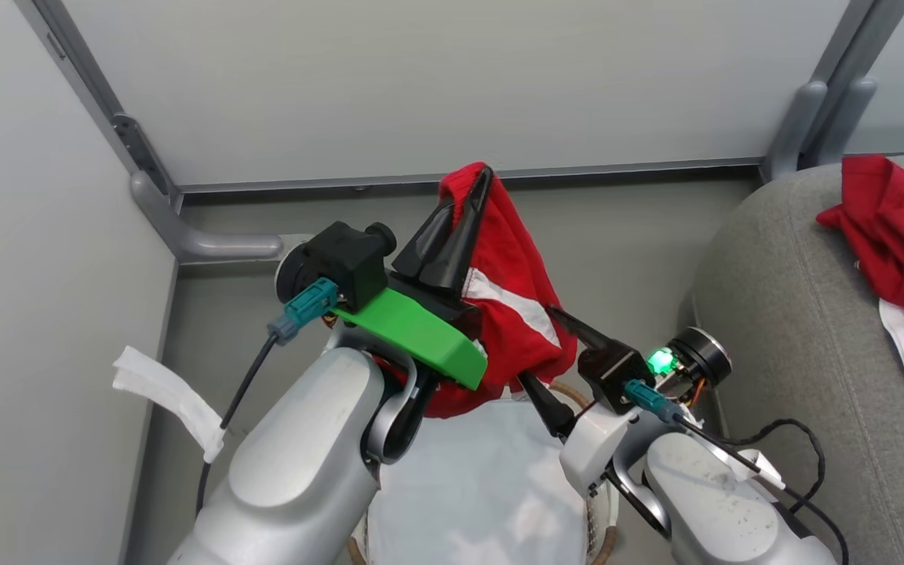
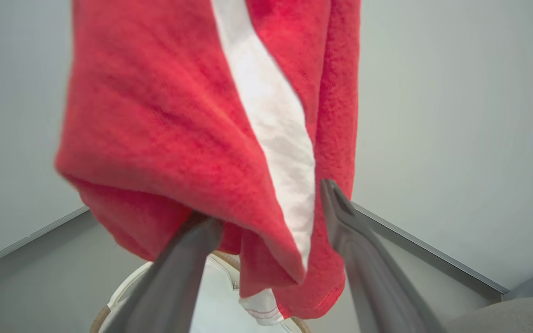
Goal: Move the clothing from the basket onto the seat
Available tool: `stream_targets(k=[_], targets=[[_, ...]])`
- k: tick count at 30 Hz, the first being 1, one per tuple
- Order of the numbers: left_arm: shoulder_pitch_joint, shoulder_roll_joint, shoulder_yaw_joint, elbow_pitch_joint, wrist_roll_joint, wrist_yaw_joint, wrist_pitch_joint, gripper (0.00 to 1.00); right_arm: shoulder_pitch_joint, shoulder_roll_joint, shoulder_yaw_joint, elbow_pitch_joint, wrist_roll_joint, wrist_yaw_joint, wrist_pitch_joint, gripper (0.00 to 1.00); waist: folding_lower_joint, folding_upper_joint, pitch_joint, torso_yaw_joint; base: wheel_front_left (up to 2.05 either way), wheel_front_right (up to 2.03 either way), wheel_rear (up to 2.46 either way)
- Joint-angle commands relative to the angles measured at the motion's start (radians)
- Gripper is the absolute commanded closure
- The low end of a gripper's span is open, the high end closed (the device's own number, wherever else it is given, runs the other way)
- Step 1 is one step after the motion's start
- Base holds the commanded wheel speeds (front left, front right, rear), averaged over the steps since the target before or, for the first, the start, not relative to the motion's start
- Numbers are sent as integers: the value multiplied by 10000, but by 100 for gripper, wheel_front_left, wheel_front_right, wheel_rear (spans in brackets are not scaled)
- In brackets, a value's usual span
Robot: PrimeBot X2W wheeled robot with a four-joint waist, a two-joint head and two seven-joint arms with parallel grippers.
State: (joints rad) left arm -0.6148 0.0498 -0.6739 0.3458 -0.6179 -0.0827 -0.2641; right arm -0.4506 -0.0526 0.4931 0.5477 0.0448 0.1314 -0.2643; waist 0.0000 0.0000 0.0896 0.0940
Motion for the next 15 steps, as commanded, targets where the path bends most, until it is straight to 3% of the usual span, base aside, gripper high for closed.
stream_targets(k=[1,3,5,6,15], targets=[[-213,22,-82,-52,-79,49,-3,100,-139,-7,26,212,-5,-14,0,0,0,0,45,226,0,0,0],[-247,20,-247,-62,-171,67,-3,100,-222,-5,149,341,349,-14,0,0,0,0,52,329,0,0,0],[-249,23,-358,-54,-210,100,-3,100,-282,-4,359,506,692,-14,0,85,0,0,51,395,0,0,0],[-252,21,-410,-49,-236,115,-3,100,-310,-6,406,563,849,-14,0,100,0,0,51,417,0,0,0],[-173,20,-408,86,-186,204,-3,100,-51,-11,375,686,1549,-14,0,100,0,0,109,263,0,0,0]])
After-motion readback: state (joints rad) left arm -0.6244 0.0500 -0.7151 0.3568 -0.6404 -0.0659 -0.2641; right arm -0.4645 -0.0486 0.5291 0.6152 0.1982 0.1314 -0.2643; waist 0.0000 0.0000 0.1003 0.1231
